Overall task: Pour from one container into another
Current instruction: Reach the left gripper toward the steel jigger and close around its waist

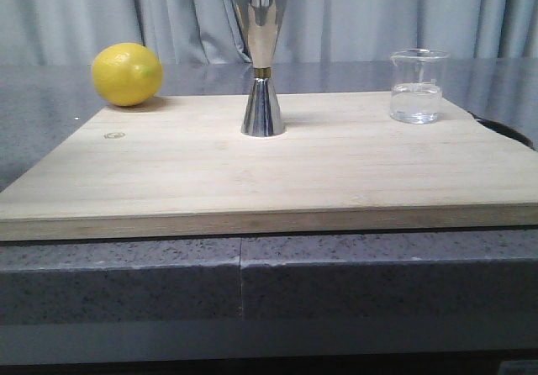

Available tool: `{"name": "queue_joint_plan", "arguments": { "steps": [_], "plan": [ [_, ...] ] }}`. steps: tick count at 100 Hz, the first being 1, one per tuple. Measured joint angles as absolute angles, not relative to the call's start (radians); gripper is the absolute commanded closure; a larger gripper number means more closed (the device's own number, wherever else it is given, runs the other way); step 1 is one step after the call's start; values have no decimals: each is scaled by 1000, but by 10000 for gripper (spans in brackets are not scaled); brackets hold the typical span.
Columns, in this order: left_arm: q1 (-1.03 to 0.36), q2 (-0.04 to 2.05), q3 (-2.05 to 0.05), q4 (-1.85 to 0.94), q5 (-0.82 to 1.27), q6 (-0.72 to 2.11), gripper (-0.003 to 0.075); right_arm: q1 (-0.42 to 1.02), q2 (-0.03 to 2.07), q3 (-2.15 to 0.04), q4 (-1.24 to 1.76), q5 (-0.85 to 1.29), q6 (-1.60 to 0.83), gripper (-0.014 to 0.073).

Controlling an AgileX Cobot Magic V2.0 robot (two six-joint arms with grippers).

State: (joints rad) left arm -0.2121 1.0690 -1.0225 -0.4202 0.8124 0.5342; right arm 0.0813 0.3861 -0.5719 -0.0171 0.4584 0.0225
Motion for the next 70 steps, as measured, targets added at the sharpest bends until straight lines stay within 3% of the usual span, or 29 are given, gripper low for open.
{"name": "queue_joint_plan", "arguments": {
  "steps": [36, 70],
  "plan": [
    [-212, 1298, -920, -1263, 659, 1401, 283, 81, 386, -572, -17, 458, 23, -9],
    [-212, 1534, -900, -1656, 872, 1914, 283, 81, 386, -572, -17, 458, 23, -9]
  ]
}}
